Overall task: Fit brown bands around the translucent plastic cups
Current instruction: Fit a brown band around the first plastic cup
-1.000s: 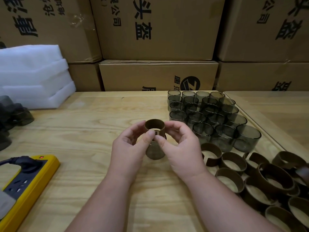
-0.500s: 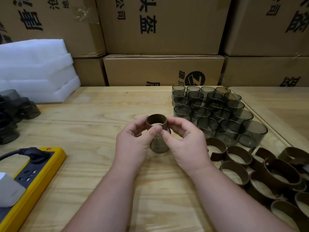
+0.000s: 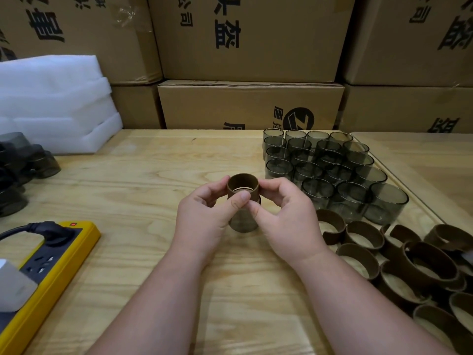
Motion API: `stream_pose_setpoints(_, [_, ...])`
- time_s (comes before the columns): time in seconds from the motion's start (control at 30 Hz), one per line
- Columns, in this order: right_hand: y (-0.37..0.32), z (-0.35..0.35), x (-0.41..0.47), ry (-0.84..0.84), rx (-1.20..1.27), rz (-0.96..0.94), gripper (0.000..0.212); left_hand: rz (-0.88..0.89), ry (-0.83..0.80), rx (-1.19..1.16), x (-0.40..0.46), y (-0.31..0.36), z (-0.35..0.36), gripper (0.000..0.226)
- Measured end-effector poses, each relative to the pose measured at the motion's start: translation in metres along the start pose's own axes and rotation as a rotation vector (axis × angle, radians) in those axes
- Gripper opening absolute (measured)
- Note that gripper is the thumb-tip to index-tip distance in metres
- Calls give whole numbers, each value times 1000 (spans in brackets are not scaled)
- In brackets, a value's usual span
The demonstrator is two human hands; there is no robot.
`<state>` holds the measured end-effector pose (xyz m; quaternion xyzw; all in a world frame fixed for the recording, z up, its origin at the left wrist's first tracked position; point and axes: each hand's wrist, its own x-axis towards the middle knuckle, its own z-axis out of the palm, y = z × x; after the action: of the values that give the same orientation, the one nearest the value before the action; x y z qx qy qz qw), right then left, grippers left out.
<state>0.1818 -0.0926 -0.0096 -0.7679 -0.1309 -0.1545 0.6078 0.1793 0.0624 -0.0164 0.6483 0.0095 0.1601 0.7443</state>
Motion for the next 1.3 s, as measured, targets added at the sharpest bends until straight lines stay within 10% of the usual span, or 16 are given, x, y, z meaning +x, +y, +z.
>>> stream_pose_setpoints(1.3, [-7,-1,3,38,15,186,30,-11,28,288,-4,6,3,34])
